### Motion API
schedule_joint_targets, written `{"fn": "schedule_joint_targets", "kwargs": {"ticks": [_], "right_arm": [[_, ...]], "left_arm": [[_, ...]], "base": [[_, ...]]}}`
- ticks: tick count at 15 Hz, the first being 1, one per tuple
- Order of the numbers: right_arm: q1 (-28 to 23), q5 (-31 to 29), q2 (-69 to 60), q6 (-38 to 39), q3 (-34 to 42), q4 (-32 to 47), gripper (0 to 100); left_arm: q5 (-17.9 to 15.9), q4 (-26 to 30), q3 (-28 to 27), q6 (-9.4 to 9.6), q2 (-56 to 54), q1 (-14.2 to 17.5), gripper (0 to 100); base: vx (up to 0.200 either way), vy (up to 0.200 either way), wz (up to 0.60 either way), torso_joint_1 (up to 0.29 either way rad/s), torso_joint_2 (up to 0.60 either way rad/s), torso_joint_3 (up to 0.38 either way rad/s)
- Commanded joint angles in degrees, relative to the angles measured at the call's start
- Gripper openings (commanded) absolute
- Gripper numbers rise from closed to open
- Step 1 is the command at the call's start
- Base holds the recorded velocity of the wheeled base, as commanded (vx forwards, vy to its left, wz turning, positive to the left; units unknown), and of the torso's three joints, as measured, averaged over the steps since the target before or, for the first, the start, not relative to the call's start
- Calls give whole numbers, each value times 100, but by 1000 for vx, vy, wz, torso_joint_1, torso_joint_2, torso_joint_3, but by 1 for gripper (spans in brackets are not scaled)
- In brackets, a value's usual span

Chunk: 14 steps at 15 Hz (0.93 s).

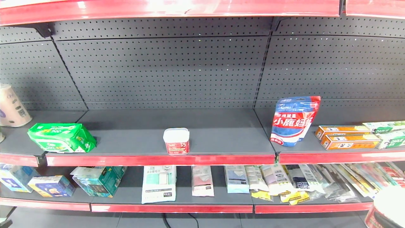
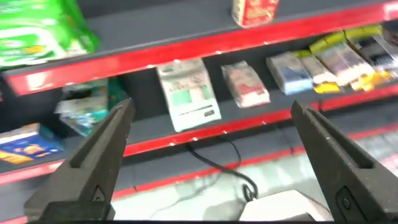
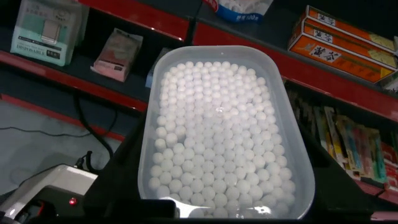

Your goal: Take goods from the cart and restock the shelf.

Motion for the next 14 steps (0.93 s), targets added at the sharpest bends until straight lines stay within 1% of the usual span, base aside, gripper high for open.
{"fn": "schedule_joint_targets", "kwargs": {"ticks": [1,2,3,4,5,7,10,13,14], "right_arm": [[-24,-12,-149,-5,40,-15,0],[-24,-30,-149,-5,49,-15,0],[-24,-30,-149,-5,49,-24,0],[-24,-30,-149,-5,49,-24,0],[-24,-39,-96,-5,31,-68,0],[-32,-30,-114,-5,49,-59,0],[-32,-30,-105,-5,40,-68,0],[-32,-21,-105,-5,49,-59,0],[-24,-30,-114,-5,40,-59,0]], "left_arm": [[187,611,-15,61,-1212,16,100],[187,707,11,237,-1344,16,100],[187,751,29,343,-1388,16,100],[187,751,29,343,-1388,16,100],[178,778,37,431,-1388,16,100],[116,742,125,352,-1388,16,100],[-7,734,187,325,-1397,16,100],[-24,567,275,343,-1397,16,100],[-77,558,283,360,-1397,16,100]], "base": [[0,0,0,0,0,0],[0,0,0,0,0,0],[0,0,0,0,0,0],[0,0,0,0,0,0],[0,0,600,-2,2,2],[0,0,600,5,2,0],[0,0,600,7,-1,2],[0,0,600,5,2,2],[0,0,0,0,0,0]]}}
